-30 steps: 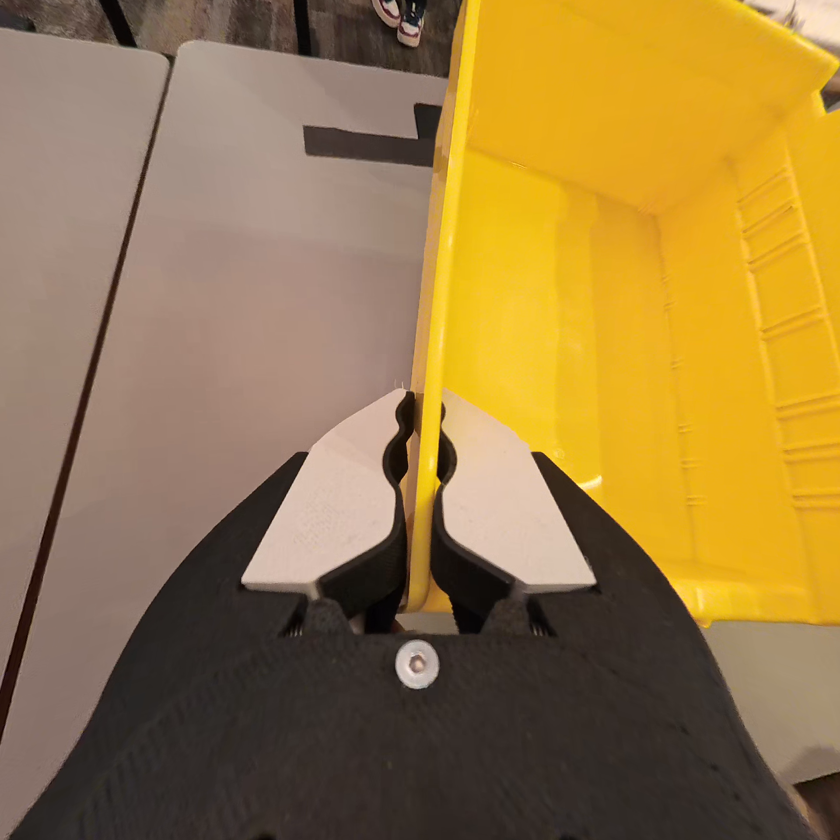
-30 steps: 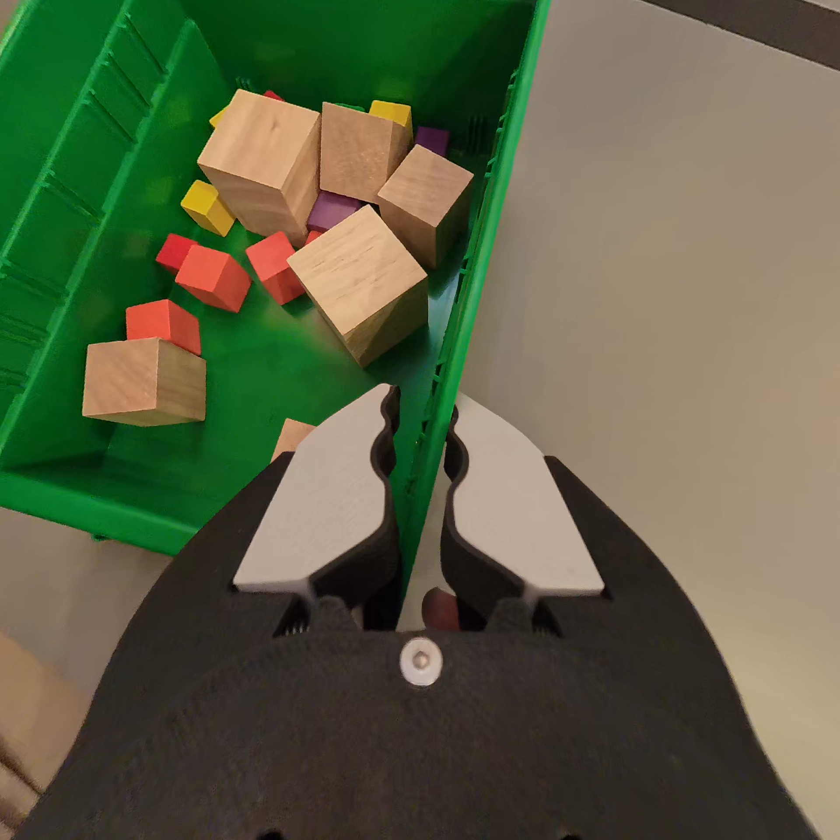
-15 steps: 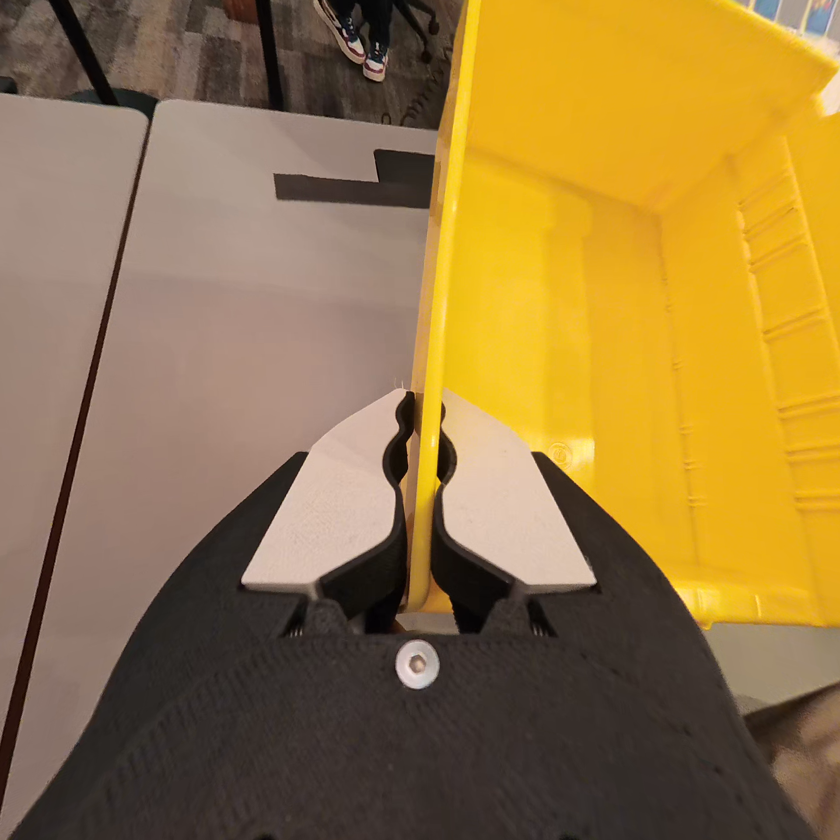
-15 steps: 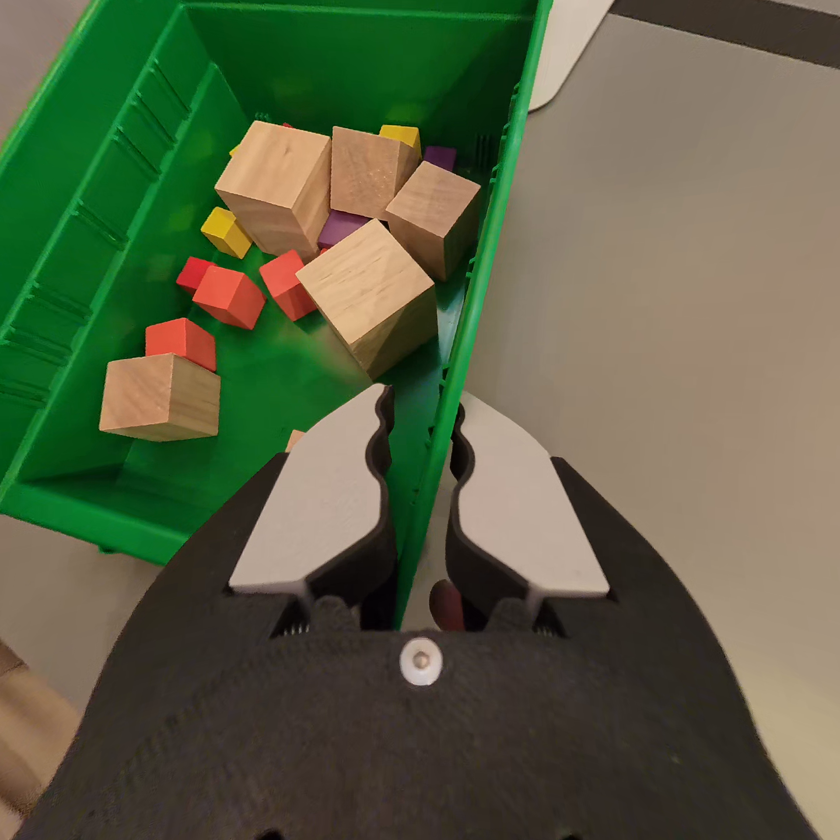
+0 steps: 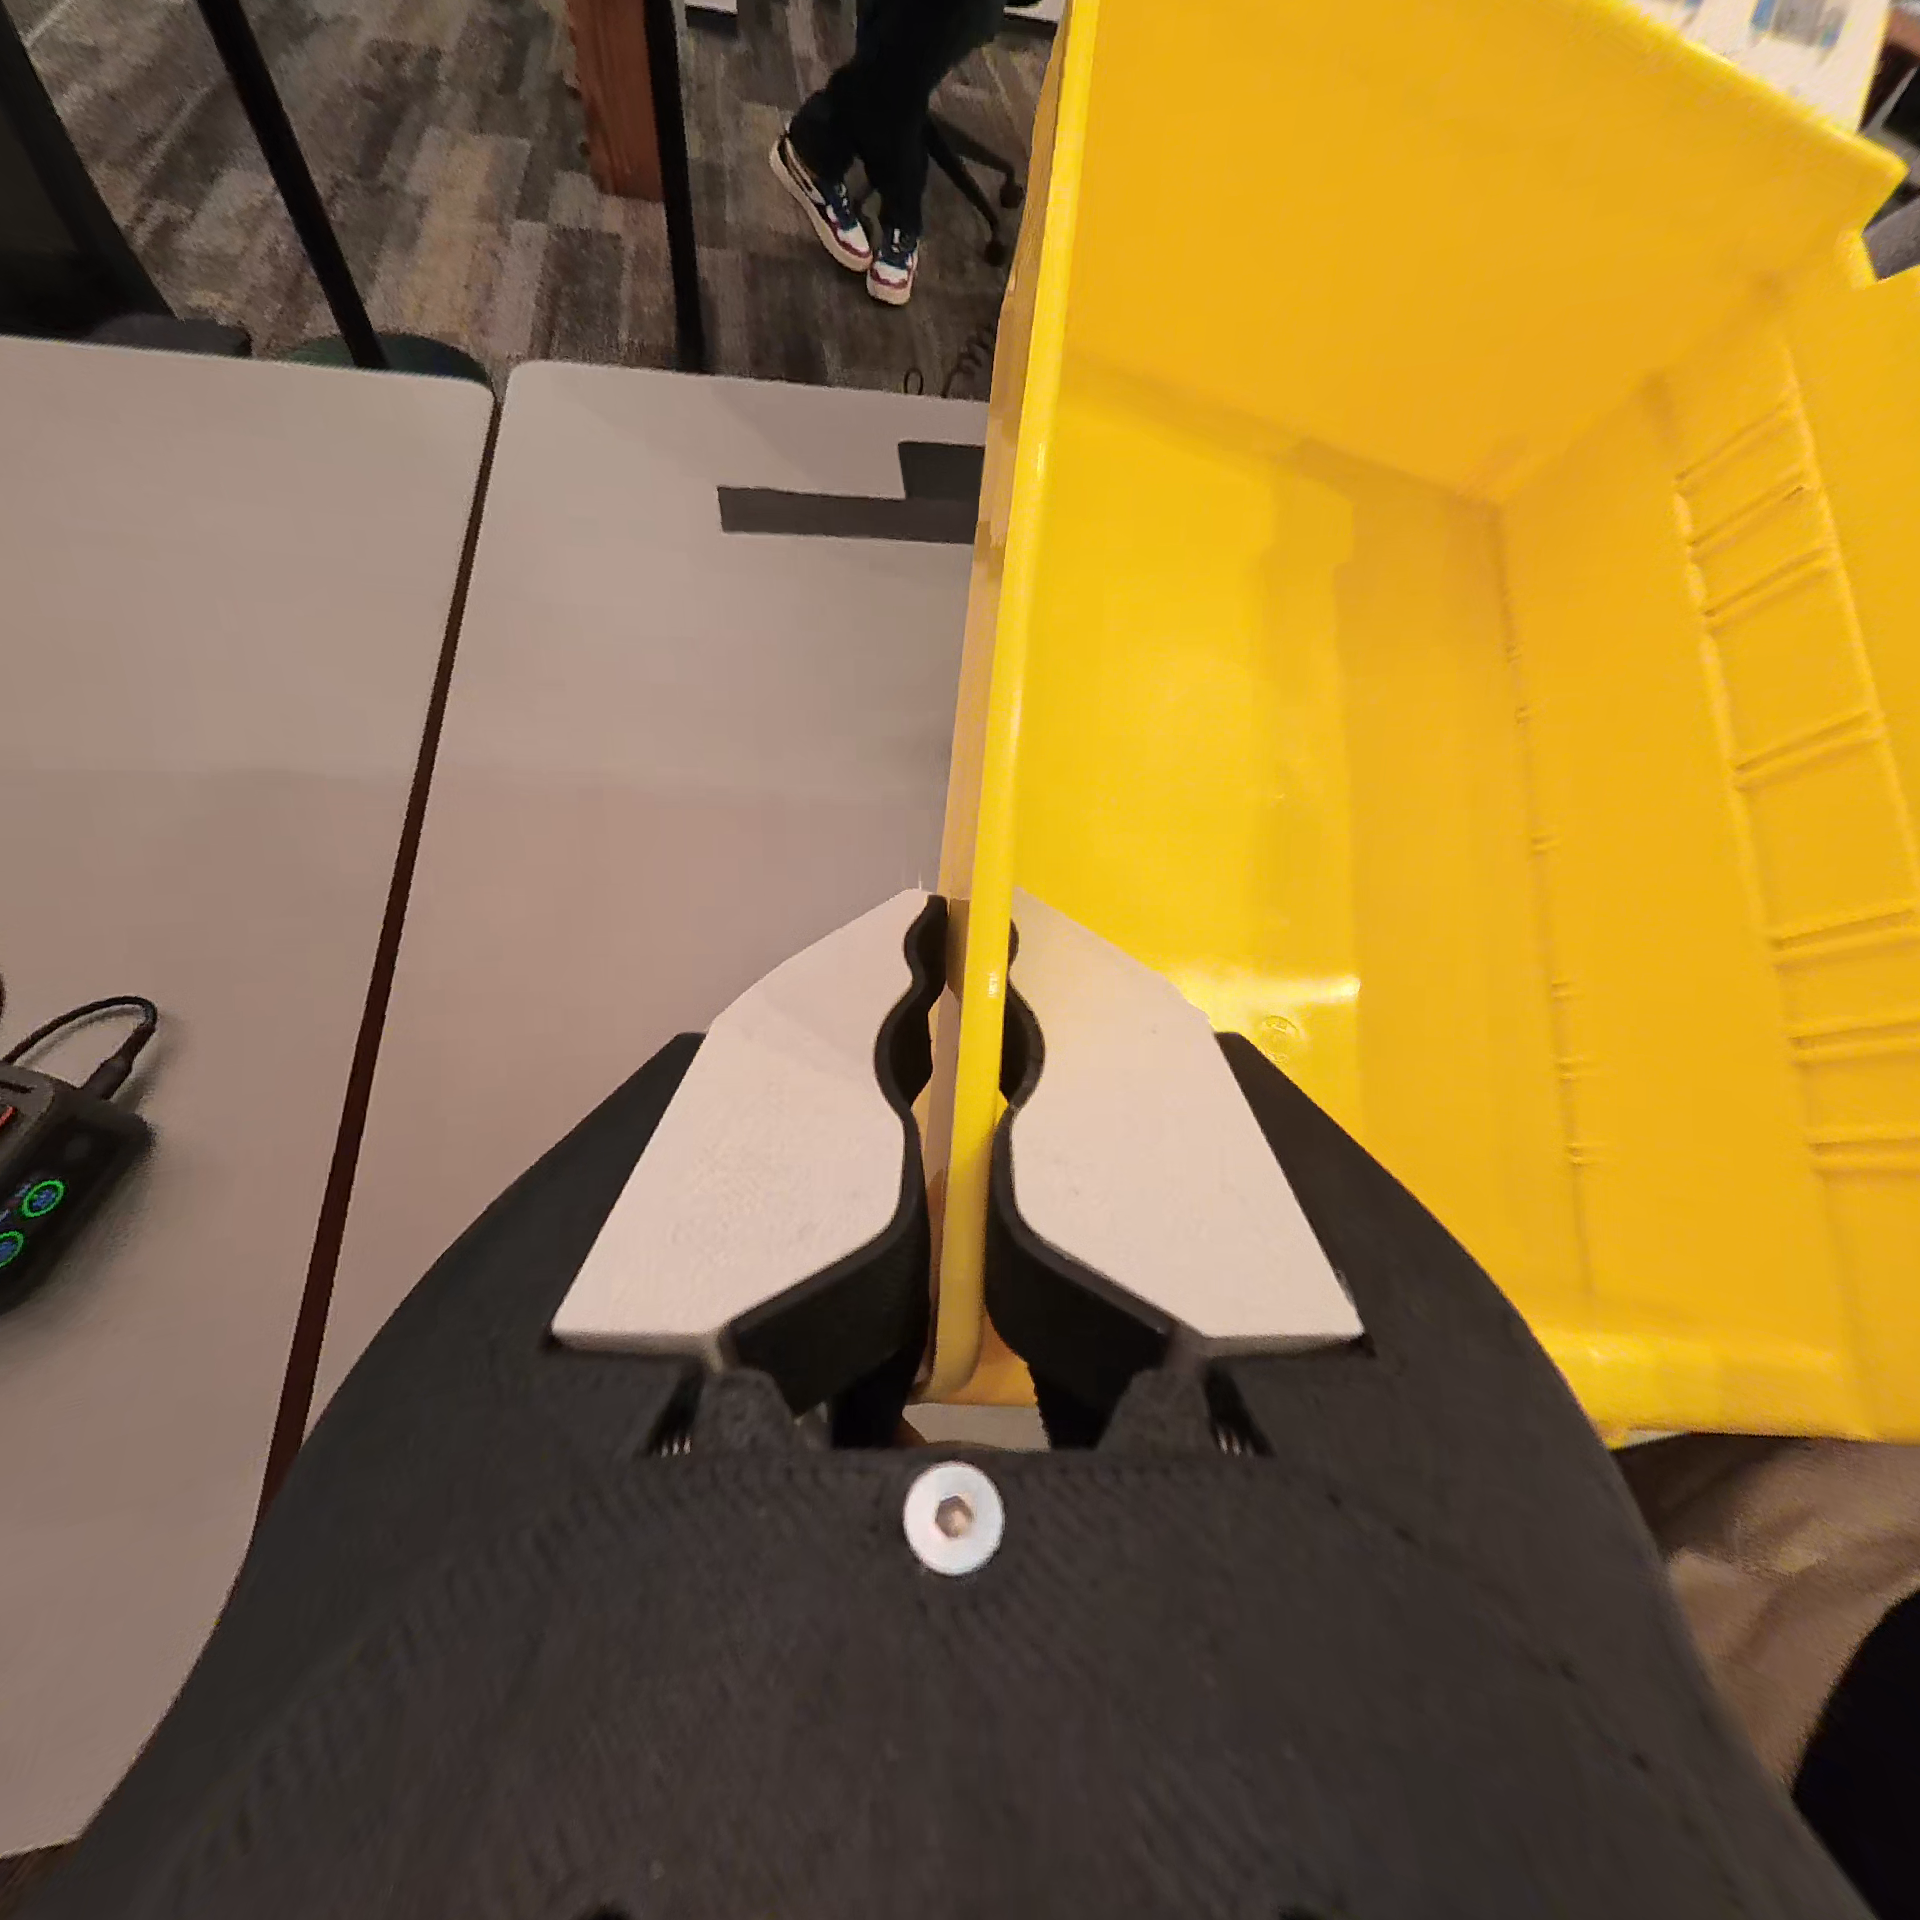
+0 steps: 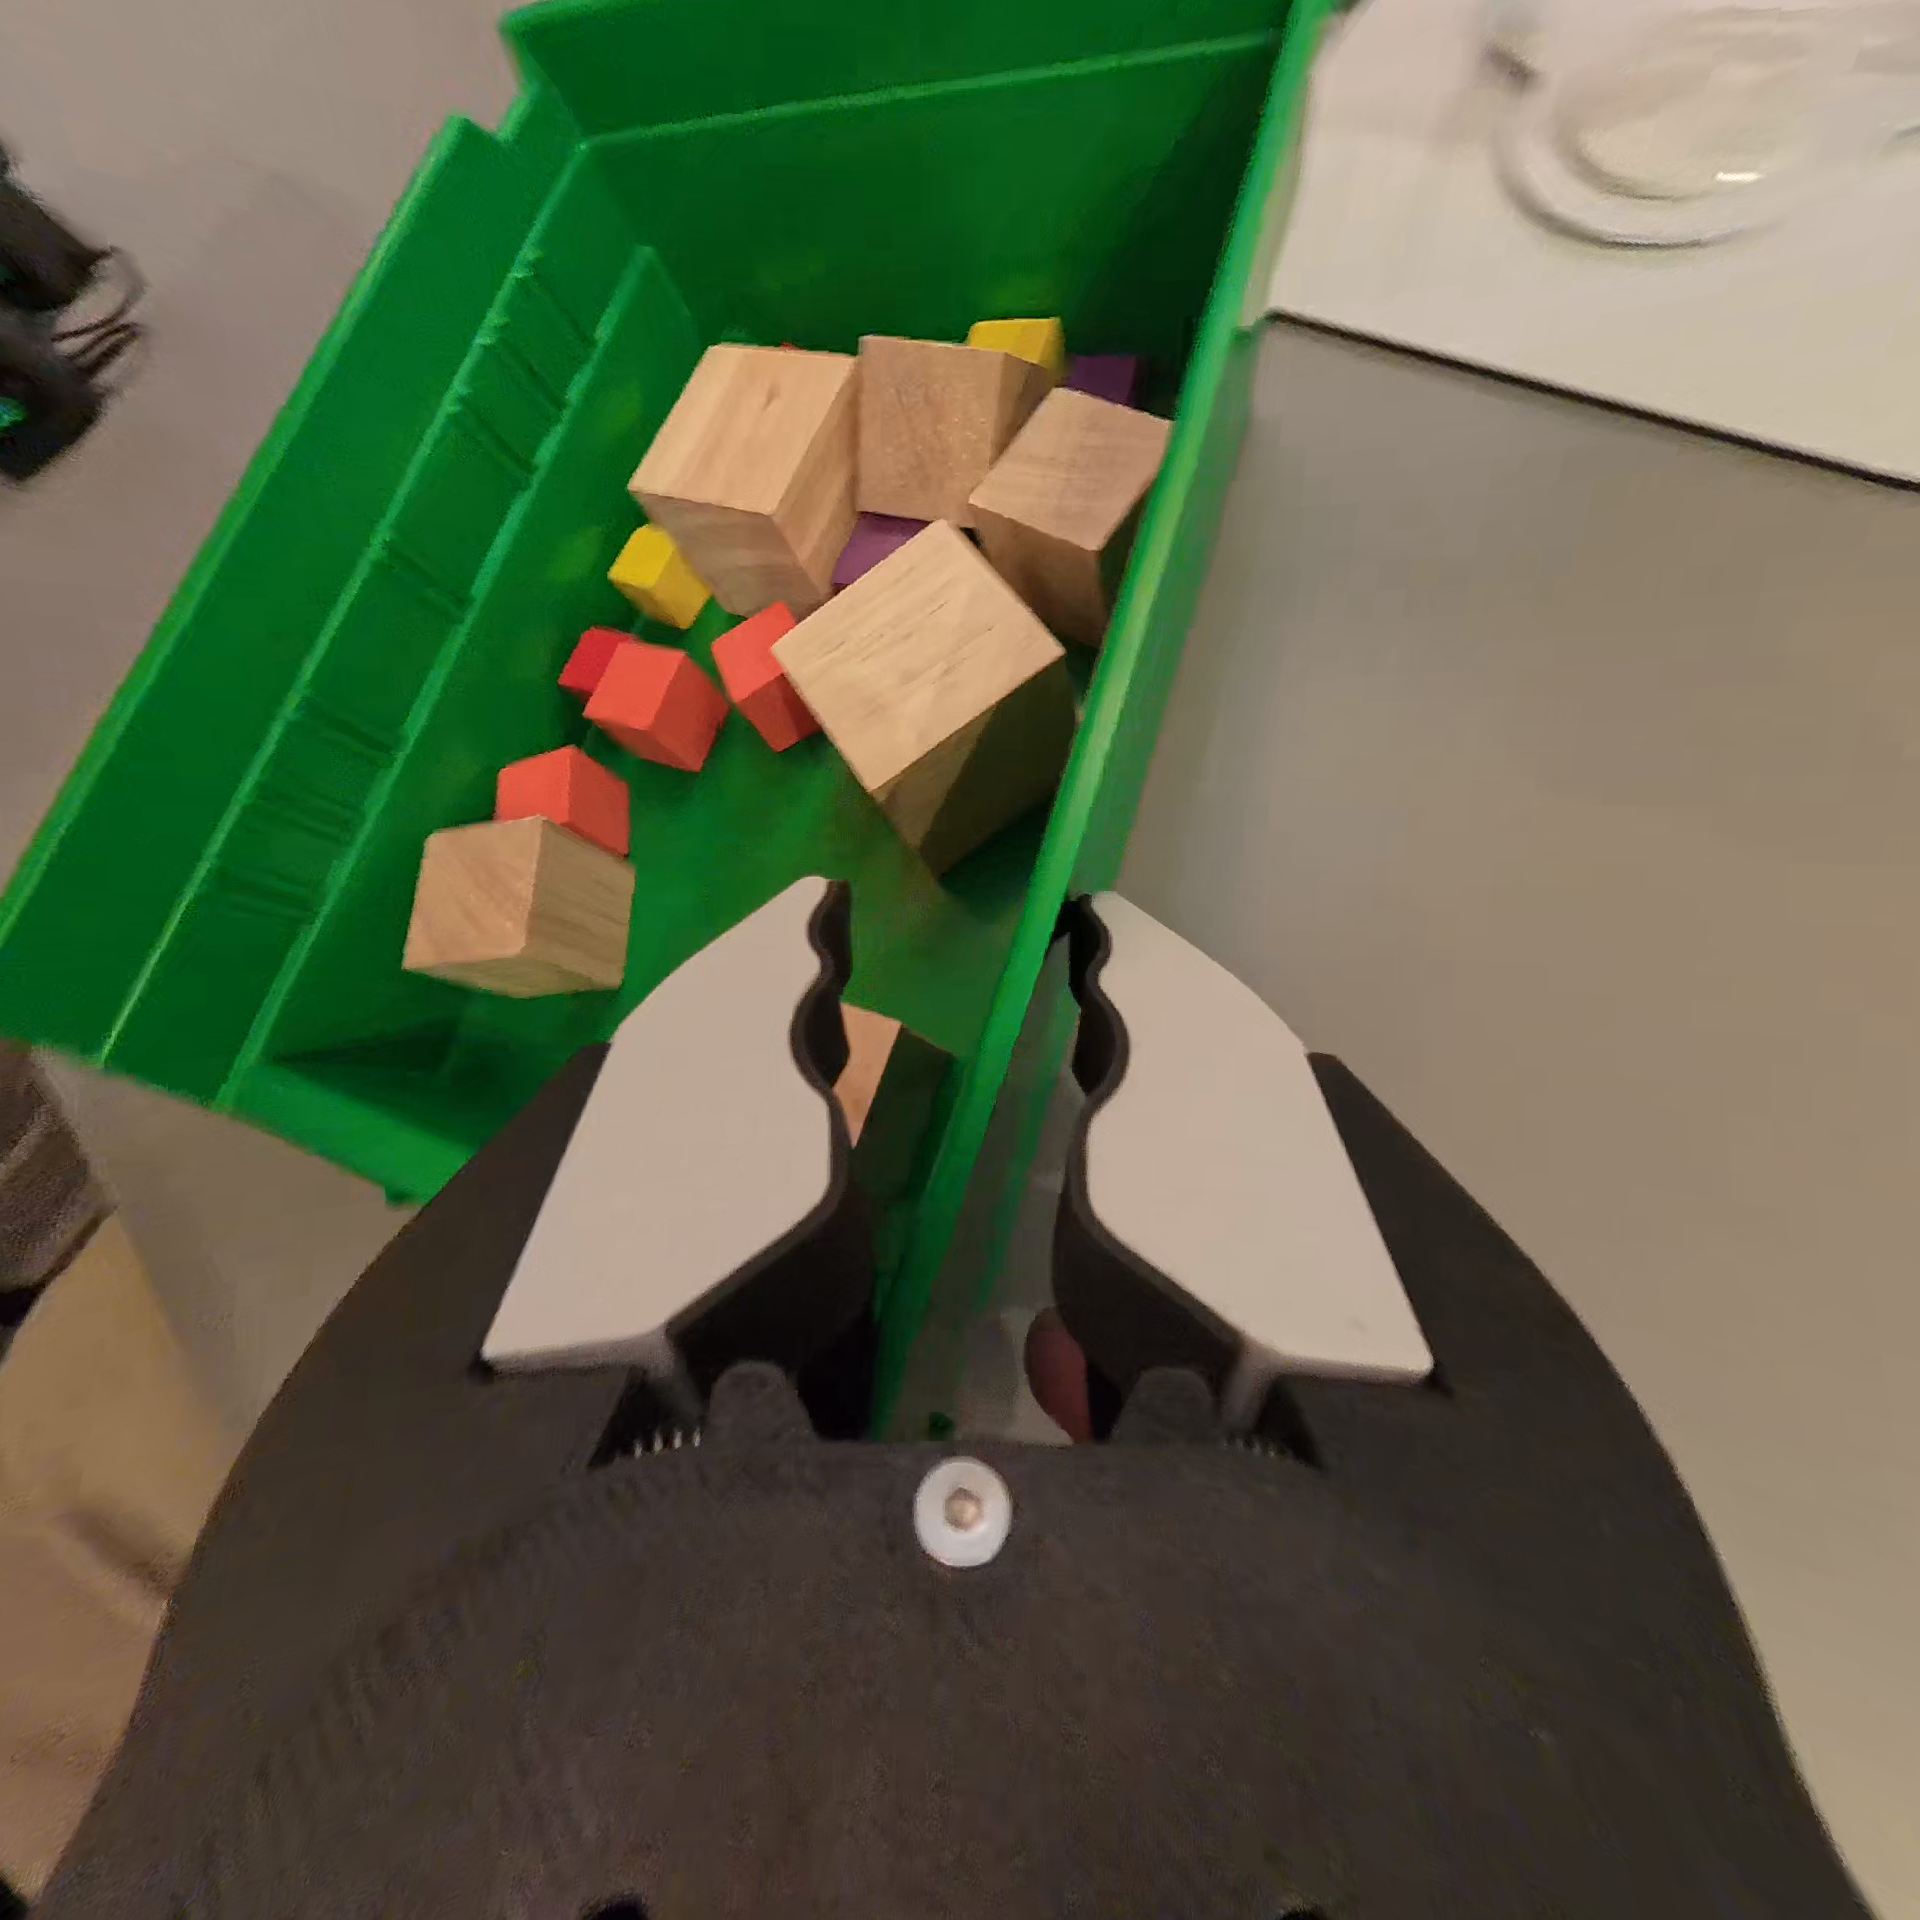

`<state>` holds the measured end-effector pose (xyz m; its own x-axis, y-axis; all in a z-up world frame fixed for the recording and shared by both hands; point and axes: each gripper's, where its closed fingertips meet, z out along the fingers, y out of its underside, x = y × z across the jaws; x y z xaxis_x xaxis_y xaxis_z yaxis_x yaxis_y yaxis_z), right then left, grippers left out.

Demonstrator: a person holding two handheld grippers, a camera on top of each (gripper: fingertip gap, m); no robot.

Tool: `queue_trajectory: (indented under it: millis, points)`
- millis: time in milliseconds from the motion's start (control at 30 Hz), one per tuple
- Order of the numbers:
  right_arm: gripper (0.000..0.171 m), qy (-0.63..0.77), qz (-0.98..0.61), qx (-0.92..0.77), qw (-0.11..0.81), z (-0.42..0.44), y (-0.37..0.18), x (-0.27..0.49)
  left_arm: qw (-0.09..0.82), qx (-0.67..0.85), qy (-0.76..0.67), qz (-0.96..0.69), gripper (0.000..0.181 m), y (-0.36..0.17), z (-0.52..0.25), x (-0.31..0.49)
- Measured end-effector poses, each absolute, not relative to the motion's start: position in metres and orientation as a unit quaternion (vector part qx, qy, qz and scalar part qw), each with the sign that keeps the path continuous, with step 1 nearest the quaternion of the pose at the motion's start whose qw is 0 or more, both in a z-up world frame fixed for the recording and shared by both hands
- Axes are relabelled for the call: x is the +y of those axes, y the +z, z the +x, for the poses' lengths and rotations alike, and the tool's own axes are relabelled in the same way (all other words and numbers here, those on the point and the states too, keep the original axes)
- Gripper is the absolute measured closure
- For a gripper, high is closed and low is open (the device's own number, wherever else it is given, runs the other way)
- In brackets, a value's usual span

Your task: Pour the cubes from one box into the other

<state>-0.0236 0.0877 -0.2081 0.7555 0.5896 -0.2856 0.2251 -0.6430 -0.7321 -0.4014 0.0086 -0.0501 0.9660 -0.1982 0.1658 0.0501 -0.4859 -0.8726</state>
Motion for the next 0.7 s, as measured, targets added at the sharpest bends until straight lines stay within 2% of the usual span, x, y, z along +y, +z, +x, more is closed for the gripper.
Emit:
queue_trajectory:
  millis: [33, 100, 200, 300, 500, 700]
  points:
    - [0.127, 0.285, -0.86, -0.251, 0.34, -0.04, -0.206, 0.08, 0.509, 0.045, -0.125, -0.851, 0.176, -0.045, -0.398, 0.009]
    - [0.113, 0.33, -0.845, -0.282, 0.312, -0.066, -0.202, 0.064, 0.514, 0.051, -0.131, -0.846, 0.176, -0.038, -0.389, 0.013]
    - [0.118, 0.324, -0.84, -0.298, 0.316, -0.067, -0.194, 0.059, 0.521, 0.061, -0.144, -0.839, 0.176, -0.029, -0.368, 0.021]
    - [0.113, 0.346, -0.834, -0.28, 0.327, -0.045, -0.178, 0.055, 0.52, 0.075, -0.16, -0.835, 0.176, -0.027, -0.338, 0.033]
    - [0.116, 0.332, -0.824, -0.217, 0.404, 0.065, -0.136, 0.048, 0.496, 0.117, -0.207, -0.835, 0.176, -0.039, -0.242, 0.065]
    - [0.112, 0.317, -0.796, -0.132, 0.498, 0.182, -0.075, 0.022, 0.467, 0.226, -0.228, -0.824, 0.176, -0.053, -0.085, 0.094]
